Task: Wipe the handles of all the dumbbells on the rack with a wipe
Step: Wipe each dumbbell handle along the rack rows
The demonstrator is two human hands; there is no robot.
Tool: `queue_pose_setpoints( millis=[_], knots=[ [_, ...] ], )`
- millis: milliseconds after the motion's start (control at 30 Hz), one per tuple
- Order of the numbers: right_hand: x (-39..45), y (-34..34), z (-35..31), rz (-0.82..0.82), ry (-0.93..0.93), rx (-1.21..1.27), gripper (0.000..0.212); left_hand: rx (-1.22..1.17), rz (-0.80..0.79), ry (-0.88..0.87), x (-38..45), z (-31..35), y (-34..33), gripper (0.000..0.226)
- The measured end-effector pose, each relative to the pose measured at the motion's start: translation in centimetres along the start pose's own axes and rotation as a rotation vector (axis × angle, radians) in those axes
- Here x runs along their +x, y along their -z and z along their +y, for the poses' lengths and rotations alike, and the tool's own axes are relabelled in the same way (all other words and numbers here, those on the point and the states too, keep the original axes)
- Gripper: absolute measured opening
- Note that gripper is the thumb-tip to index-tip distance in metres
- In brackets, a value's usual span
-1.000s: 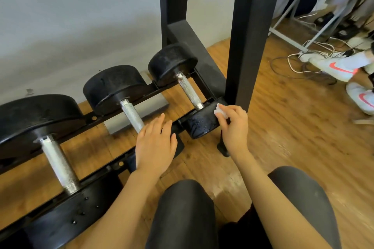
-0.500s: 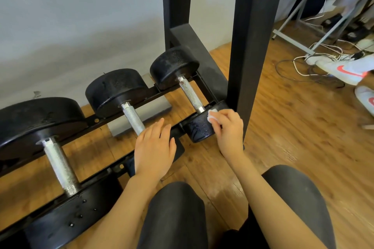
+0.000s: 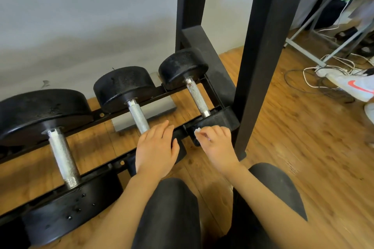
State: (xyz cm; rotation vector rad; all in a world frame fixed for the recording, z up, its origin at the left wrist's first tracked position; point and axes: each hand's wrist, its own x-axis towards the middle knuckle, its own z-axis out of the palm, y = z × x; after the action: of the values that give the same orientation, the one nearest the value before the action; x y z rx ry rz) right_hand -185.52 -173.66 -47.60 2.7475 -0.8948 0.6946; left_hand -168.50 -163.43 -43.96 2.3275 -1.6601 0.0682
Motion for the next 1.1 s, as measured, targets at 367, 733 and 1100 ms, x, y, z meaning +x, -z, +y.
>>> queue_pose_setpoints(
  millis=[367, 733, 1100],
  knots=[
    [1.1, -0.7, 1.8, 0.032, 0.220, -0.063, 0.029, -0.036, 0.028, 0.024, -0.1, -0.1, 0.0, 0.038],
    [0.9, -0.4, 3.6, -0.077, 0.288, 0.087, 0.026, -0.066, 0.054, 0.059, -0.4, -0.2, -0.1, 0.037],
    [2.7, 0.3, -0.1, 0.048, -0.050, 0.578, 0.024, -0.183, 0.283, 0.298, -2.6, 0.2, -1.4, 0.035]
  ],
)
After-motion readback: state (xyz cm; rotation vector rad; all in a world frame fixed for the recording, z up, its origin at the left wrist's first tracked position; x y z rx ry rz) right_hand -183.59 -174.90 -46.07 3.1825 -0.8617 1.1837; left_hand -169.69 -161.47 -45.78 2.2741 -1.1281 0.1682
